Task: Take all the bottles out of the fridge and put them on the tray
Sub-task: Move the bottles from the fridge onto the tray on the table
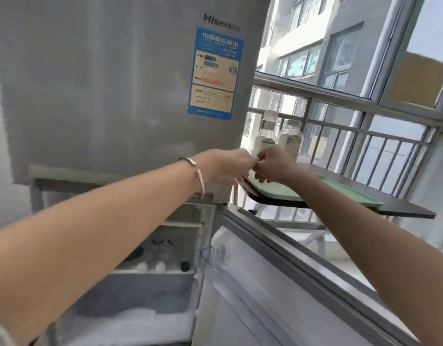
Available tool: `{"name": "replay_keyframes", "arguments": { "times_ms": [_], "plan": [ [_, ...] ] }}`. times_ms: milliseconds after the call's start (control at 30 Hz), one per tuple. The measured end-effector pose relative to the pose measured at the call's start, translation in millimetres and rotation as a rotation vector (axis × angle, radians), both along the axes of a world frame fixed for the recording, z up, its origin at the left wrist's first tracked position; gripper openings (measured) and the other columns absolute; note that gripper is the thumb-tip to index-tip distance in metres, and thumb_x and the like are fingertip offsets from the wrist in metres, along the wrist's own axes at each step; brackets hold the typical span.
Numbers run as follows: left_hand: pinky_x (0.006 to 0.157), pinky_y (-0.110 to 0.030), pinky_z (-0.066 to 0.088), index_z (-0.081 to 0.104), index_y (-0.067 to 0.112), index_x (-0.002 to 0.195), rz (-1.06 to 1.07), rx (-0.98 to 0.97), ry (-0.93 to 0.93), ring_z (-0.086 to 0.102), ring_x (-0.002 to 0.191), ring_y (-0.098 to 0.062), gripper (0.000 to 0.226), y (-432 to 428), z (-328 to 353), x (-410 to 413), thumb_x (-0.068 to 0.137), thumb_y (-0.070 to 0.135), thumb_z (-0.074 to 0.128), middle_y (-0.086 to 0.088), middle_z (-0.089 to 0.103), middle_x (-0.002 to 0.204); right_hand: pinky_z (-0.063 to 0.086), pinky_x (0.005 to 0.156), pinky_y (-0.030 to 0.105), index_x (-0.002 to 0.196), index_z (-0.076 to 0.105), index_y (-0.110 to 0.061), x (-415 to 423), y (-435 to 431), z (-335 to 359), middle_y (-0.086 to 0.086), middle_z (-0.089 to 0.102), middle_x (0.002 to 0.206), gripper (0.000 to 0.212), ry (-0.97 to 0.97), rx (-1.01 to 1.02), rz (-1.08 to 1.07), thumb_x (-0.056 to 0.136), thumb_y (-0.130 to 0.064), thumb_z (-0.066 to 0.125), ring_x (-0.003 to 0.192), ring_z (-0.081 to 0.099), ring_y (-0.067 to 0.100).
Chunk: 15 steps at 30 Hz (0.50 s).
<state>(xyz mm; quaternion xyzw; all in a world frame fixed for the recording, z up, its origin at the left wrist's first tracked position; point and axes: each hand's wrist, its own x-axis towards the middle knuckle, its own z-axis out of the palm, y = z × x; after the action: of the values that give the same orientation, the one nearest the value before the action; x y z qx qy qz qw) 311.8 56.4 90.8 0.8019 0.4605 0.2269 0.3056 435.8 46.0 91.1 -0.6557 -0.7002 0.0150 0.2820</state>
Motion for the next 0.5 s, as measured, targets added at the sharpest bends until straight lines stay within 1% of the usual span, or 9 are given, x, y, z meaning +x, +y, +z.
{"name": "replay_keyframes", "arguments": {
  "times_ms": [67, 133, 200, 233, 267, 333, 367, 433, 500],
  "plan": [
    [0.089, -0.037, 0.054, 0.053, 0.003, 0.118, 0.038, -0.118, 0.1, 0.062, 0.095, -0.025, 0.037, -6, -7, -37, 0.103, 0.031, 0.034, -0.01, 0.061, 0.104, 0.058, 0.064, 0.034, 0.069, 0.065, -0.007, -31, -1, -12, 0.009, 0.07, 0.066, 0.023, -0.023, -0.133, 0.059, 0.091, -0.012, 0.058, 0.059, 0.066, 0.022],
    [0.089, -0.038, 0.05, 0.053, 0.01, 0.11, 0.049, -0.266, 0.194, 0.059, 0.091, -0.026, 0.032, -9, -20, -68, 0.102, 0.035, 0.035, -0.012, 0.056, 0.107, 0.06, 0.067, 0.037, 0.078, 0.069, -0.001, -58, 4, -32, 0.014, 0.073, 0.071, 0.019, -0.014, -0.279, 0.13, 0.088, -0.013, 0.059, 0.062, 0.069, 0.026],
    [0.095, -0.039, 0.046, 0.053, 0.007, 0.121, 0.091, -0.378, 0.304, 0.059, 0.103, -0.029, 0.036, -8, -38, -99, 0.101, 0.032, 0.037, -0.017, 0.056, 0.123, 0.062, 0.073, 0.041, 0.087, 0.07, 0.0, -88, 9, -55, 0.017, 0.075, 0.08, 0.021, -0.046, -0.43, 0.192, 0.087, -0.017, 0.058, 0.068, 0.071, 0.03],
    [0.1, -0.04, 0.044, 0.048, 0.005, 0.132, 0.131, -0.415, 0.345, 0.057, 0.115, -0.032, 0.042, -6, -49, -113, 0.101, 0.031, 0.038, -0.019, 0.053, 0.135, 0.062, 0.076, 0.043, 0.094, 0.069, 0.0, -104, 13, -67, 0.019, 0.075, 0.085, 0.024, -0.083, -0.494, 0.221, 0.088, -0.02, 0.058, 0.071, 0.071, 0.032],
    [0.1, -0.04, 0.043, 0.044, 0.006, 0.138, 0.164, -0.434, 0.378, 0.055, 0.119, -0.032, 0.046, -1, -62, -125, 0.1, 0.032, 0.039, -0.019, 0.048, 0.142, 0.062, 0.076, 0.043, 0.101, 0.068, 0.001, -118, 18, -77, 0.019, 0.075, 0.087, 0.028, -0.132, -0.551, 0.243, 0.089, -0.024, 0.058, 0.072, 0.071, 0.032],
    [0.094, -0.038, 0.047, 0.042, 0.01, 0.139, 0.227, -0.425, 0.429, 0.056, 0.114, -0.028, 0.05, 7, -89, -149, 0.099, 0.04, 0.041, -0.014, 0.049, 0.143, 0.062, 0.069, 0.038, 0.107, 0.065, 0.002, -147, 28, -102, 0.016, 0.073, 0.083, 0.031, -0.19, -0.641, 0.282, 0.091, -0.025, 0.061, 0.065, 0.068, 0.028],
    [0.096, -0.04, 0.048, 0.041, 0.009, 0.139, 0.262, -0.403, 0.457, 0.056, 0.116, -0.028, 0.053, 12, -102, -159, 0.098, 0.043, 0.042, -0.012, 0.05, 0.141, 0.062, 0.068, 0.036, 0.108, 0.064, 0.0, -161, 36, -116, 0.013, 0.07, 0.08, 0.03, -0.208, -0.678, 0.295, 0.092, -0.025, 0.062, 0.065, 0.066, 0.026],
    [0.099, -0.043, 0.048, 0.044, 0.006, 0.138, 0.316, -0.334, 0.533, 0.057, 0.119, -0.031, 0.055, 21, -127, -176, 0.097, 0.044, 0.043, -0.014, 0.053, 0.137, 0.061, 0.077, 0.038, 0.111, 0.062, -0.003, -184, 50, -143, 0.009, 0.065, 0.081, 0.032, -0.237, -0.732, 0.309, 0.092, -0.029, 0.064, 0.073, 0.066, 0.025],
    [0.095, -0.037, 0.049, 0.054, 0.005, 0.13, 0.336, -0.219, 0.579, 0.059, 0.116, -0.031, 0.049, 32, -151, -190, 0.098, 0.04, 0.041, -0.013, 0.059, 0.131, 0.06, 0.084, 0.039, 0.121, 0.056, -0.008, -200, 67, -175, 0.008, 0.063, 0.085, 0.037, -0.234, -0.78, 0.314, 0.092, -0.03, 0.064, 0.076, 0.065, 0.023]
  ]
}}
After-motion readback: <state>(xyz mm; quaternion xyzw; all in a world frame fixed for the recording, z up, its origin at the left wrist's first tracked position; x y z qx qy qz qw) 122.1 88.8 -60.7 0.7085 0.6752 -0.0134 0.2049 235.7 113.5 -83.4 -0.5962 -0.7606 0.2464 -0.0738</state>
